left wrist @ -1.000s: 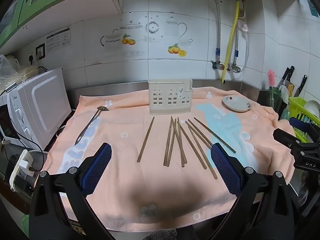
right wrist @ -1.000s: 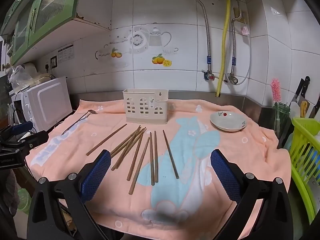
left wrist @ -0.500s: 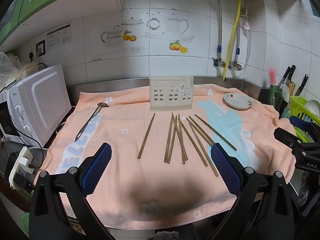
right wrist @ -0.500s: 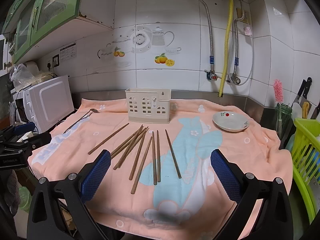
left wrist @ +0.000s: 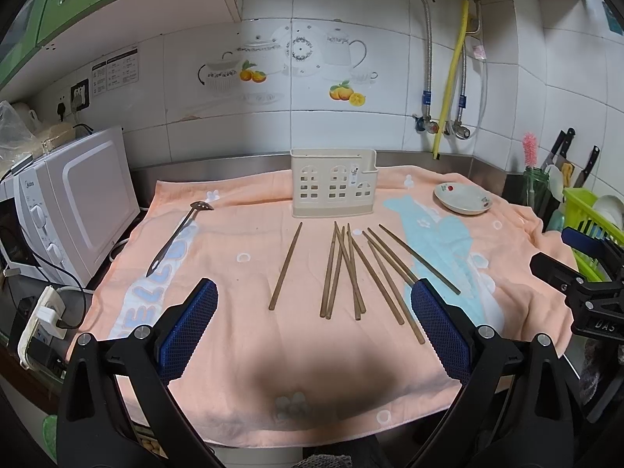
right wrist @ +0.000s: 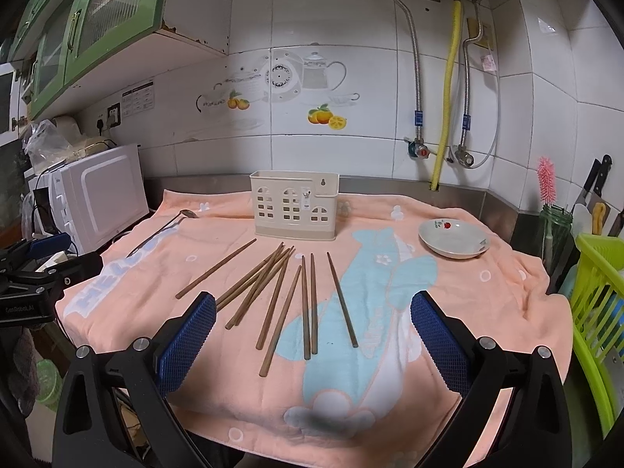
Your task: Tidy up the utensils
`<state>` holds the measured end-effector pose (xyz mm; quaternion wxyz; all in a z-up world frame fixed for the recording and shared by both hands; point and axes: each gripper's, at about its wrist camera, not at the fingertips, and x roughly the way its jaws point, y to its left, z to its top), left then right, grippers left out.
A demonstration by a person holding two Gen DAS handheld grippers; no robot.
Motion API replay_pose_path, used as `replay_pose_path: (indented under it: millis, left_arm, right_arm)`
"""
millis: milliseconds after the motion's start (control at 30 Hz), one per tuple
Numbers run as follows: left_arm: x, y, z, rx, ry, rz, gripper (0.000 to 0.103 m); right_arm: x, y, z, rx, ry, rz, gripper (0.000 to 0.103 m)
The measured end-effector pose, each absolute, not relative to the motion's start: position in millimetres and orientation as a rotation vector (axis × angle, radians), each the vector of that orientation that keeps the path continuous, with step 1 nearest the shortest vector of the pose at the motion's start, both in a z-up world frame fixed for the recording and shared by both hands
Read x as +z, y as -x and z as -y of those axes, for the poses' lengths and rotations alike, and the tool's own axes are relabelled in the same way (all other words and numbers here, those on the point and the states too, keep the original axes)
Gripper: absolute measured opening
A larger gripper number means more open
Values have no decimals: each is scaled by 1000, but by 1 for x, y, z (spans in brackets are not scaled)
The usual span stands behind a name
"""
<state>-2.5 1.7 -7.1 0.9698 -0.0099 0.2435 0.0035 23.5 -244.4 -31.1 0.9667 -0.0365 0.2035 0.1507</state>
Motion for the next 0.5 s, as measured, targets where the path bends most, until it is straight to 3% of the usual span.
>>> replay_pose_path:
  millis: [500]
  left_arm:
    - [-6,5,-1,8,18,-487,98]
  right_arm:
    - [-32,-22,244,309,73,-413,97]
